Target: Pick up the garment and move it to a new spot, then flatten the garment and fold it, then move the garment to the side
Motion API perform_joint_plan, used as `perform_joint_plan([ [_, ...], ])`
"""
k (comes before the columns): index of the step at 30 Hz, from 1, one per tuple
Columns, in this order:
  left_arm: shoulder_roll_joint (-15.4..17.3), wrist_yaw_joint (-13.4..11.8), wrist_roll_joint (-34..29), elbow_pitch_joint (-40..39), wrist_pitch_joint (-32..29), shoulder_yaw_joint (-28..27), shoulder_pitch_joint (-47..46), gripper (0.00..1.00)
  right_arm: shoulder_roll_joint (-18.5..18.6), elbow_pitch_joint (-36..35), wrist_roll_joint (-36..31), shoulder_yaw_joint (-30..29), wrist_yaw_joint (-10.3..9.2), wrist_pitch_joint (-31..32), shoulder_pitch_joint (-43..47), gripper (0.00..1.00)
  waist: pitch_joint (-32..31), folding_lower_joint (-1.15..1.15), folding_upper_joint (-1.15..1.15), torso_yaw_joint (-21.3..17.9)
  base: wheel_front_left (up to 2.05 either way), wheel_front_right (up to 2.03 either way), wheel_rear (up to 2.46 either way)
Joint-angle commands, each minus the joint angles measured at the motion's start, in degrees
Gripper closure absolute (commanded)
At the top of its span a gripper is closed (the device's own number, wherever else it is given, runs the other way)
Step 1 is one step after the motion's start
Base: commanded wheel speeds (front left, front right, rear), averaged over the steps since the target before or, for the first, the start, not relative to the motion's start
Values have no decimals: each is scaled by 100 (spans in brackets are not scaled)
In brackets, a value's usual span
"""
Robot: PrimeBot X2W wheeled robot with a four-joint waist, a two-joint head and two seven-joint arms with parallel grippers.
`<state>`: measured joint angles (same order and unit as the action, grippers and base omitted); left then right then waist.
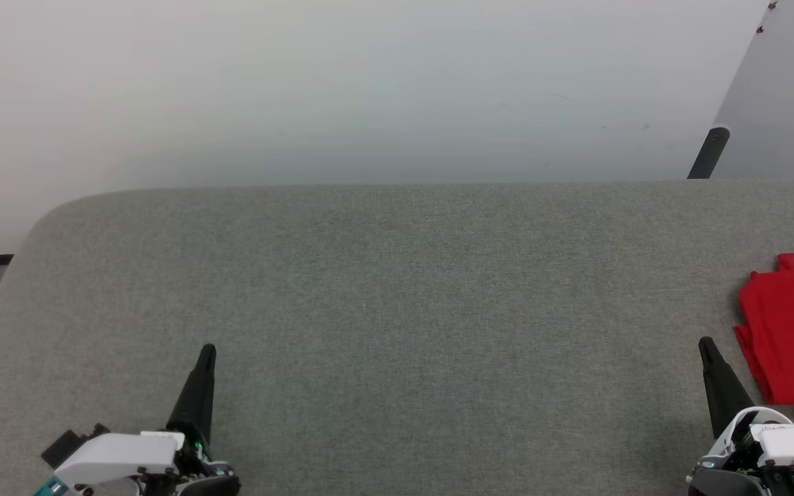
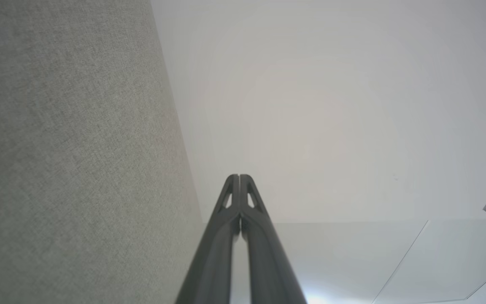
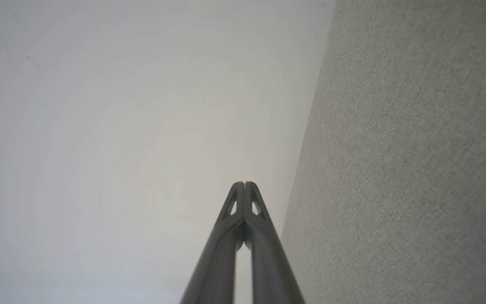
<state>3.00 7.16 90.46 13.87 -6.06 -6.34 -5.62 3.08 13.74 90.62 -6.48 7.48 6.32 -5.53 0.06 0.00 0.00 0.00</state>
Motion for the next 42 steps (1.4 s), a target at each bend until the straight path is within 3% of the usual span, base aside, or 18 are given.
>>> perform_joint_plan([
  [1,-13,45,133,18,-52,-29,-81,100,-24,26,110,-15,2,27,-102,100,4,0,0,0,0,0,0],
  [42,-19,50,203,28,-67,-32,-96,100,-33,40,190,-9,2,28,-86,100,12,0,0,0,0,0,0],
])
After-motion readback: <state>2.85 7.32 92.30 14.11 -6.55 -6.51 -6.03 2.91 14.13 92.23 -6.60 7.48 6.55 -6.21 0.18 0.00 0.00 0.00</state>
